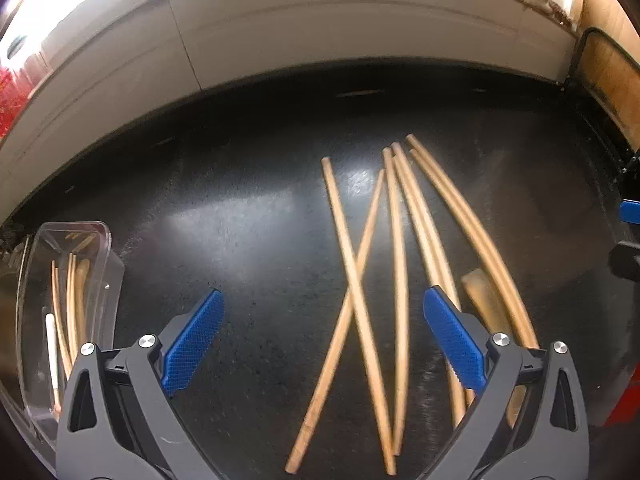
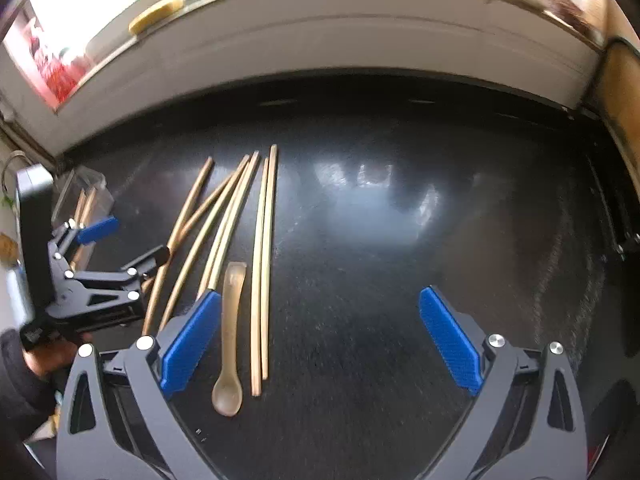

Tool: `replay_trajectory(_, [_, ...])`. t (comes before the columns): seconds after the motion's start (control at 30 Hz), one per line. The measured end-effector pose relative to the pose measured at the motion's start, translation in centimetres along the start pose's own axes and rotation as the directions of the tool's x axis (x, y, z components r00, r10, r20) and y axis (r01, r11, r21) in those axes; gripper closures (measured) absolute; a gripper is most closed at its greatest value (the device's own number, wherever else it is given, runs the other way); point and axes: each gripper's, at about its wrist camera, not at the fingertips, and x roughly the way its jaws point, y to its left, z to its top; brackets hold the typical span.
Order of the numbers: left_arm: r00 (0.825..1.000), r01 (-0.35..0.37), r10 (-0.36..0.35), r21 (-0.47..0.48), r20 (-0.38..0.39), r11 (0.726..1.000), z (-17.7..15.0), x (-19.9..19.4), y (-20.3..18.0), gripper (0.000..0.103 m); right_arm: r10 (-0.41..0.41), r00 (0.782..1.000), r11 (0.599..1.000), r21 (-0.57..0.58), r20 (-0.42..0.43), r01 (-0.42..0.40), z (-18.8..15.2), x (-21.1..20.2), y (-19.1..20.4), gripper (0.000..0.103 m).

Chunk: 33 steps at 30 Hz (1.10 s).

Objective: Organize utensils
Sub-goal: 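Move both open tools back over the chopstick pile, then grasp a chopstick with the left tool while the right tool grasps another chopstick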

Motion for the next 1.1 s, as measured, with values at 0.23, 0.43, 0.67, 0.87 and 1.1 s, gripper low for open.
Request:
replay_trajectory(0.23, [0.998,0.055,-0.055,-0.009,-0.011,0.998,0.9,1.6,0.9,0.006,-0.052,0.998,0.993,-0.108,-0.029,0.048,1.1,5.0,2.3,0.025])
replay_trajectory(0.43, [0.996,0.09,-0.09,-0.004,-0.026,0.996,1.1,3.3,0.8,0.006,-0.074,0.995,0.987,-0.145,-0.059,0.065,2.0,8.2,2.6,0.03])
replay_trajectory(0.67, [0.992,0.123,-0.125,-0.05,-0.034,0.991,0.9,4.4,1.8,0.008,-0.078,0.995,0.982,-0.175,-0.061,0.066,2.4,9.5,3.1,0.037])
replay_trajectory(0.87, [0.989,0.145,-0.146,-0.029,-0.018,0.989,0.8,3.6,1.6,0.045,-0.047,0.998,0.977,-0.208,-0.049,0.036,2.8,9.5,4.2,0.085])
replay_trajectory(1.1, [0.98,0.195,-0.197,-0.058,-0.036,0.979,1.1,3.2,1.2,0.097,0.016,0.996,0.985,-0.172,-0.084,-0.03,2.8,9.4,4.1,0.095])
